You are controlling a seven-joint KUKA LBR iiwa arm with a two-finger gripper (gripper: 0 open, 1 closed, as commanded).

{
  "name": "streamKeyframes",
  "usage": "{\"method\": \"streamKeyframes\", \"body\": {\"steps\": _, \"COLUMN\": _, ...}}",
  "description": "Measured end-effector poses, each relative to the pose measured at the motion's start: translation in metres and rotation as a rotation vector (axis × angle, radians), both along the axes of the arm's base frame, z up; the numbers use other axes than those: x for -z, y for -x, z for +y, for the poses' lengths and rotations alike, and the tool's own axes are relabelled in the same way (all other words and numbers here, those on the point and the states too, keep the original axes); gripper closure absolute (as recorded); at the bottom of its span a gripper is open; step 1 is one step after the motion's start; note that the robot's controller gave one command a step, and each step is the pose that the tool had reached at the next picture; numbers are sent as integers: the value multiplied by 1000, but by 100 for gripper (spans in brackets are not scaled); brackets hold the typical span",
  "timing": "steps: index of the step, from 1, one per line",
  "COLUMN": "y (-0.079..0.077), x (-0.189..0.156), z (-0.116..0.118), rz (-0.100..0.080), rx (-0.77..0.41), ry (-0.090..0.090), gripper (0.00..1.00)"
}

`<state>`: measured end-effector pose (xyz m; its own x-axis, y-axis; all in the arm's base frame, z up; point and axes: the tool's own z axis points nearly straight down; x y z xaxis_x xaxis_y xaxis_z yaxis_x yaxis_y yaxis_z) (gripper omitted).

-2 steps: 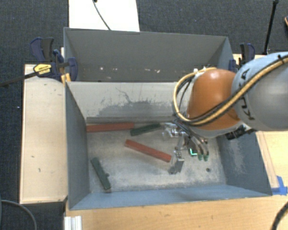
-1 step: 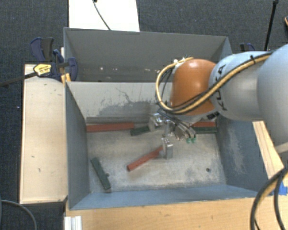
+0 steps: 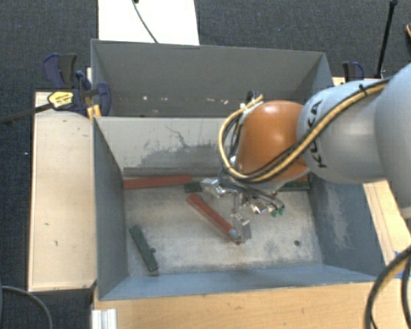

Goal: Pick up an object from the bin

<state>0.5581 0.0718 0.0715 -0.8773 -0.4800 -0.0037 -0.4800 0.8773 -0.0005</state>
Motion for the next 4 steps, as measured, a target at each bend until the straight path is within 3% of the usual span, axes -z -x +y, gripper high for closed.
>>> {"method": "streamKeyframes", "body": {"steps": 1, "y": -26, "x": 0, "z": 48, "rz": -2, "rx": 62, "ry": -2, "gripper": 0}}
{"method": "streamKeyframes", "body": {"steps": 2, "y": -15, "x": 0, "z": 16, "rz": 1, "rx": 62, "ry": 0, "gripper": 0}}
{"method": "streamKeyframes", "body": {"steps": 3, "y": 4, "x": 1, "z": 20, "rz": 4, "rx": 34, "ry": 0, "gripper": 0}}
{"method": "streamKeyframes", "body": {"steps": 4, "y": 4, "x": 1, "z": 20, "rz": 3, "rx": 37, "ry": 0, "gripper": 100}}
